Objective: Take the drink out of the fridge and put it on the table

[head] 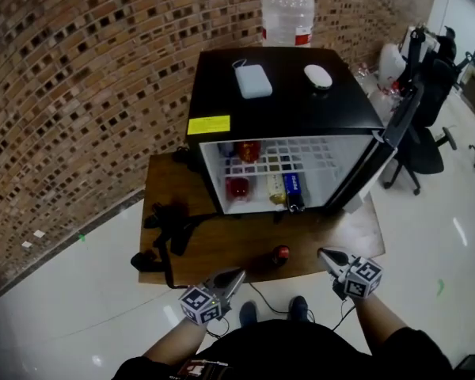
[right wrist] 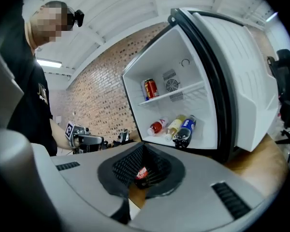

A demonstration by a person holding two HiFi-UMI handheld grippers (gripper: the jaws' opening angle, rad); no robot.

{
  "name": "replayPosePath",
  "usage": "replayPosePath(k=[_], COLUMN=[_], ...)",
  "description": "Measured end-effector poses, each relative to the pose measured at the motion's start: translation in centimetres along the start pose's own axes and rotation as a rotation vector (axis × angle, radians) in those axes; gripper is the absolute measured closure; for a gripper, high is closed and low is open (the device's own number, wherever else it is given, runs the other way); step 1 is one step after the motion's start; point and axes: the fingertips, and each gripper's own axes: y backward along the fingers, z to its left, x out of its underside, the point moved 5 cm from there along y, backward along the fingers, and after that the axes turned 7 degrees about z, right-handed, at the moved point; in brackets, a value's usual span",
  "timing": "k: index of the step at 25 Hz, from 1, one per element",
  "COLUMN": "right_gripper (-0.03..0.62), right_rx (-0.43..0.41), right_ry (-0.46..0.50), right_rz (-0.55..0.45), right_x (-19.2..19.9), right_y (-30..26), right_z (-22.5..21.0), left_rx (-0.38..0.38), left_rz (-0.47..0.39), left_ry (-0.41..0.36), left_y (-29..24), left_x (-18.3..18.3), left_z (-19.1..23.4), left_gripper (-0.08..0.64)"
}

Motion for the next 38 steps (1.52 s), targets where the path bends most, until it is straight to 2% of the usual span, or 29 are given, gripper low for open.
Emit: replayPosePath(k=[4,7,13,19,24,30,34,38], right_gripper=[0.592,0.592,0.592,0.592,0.592,0.592,0.592,0.592], right_rx=[0.027,0.030,-0.018,-0.109,-0.151,-0.170,-0.131,-0.096], right_ry=[-0.017,-0.018,0.029,0.108,0.066,0.049,0.053,0.022], right_rz=[-0.046,-0.036,-0.014,0.068,0.069,0.024,0.012,-0.049], right_x=[-2.1,-2.1,0.9,5.4,9.6,11.0,11.4,10.9], right_y=[2.1,5.1,12.5,20.6,25.1,26.2,23.7,20.7], right_z=[1.8,3.3,4.5,7.1,8.4,11.8,15.2,19.3], left_rx=[0.041,0.027,-0.092,-0.207,-0.280,-0.323,-0.289,-0.230], left_rz=[0.011,-0.012,-0.078,-0.153,-0.141,-0.152,-0.180,-0.158], left_ry=[-0.006,0.008,0.012,0.085,0.061,0.033,0.017,0.002], left_y=[1.4,2.6,3.3,3.7,5.5,10.4,15.1,19.4], left_x=[-1.7,-2.6,-2.3,0.2,2.2,3.6,4.5,5.6], left_z=[-1.8,-4.5,-11.6,-21.0,-26.4,-28.3,-27.2,-25.6], left_gripper=[0.558,0.558,0.558,0.558,0.558,0.558,0.558,0.558])
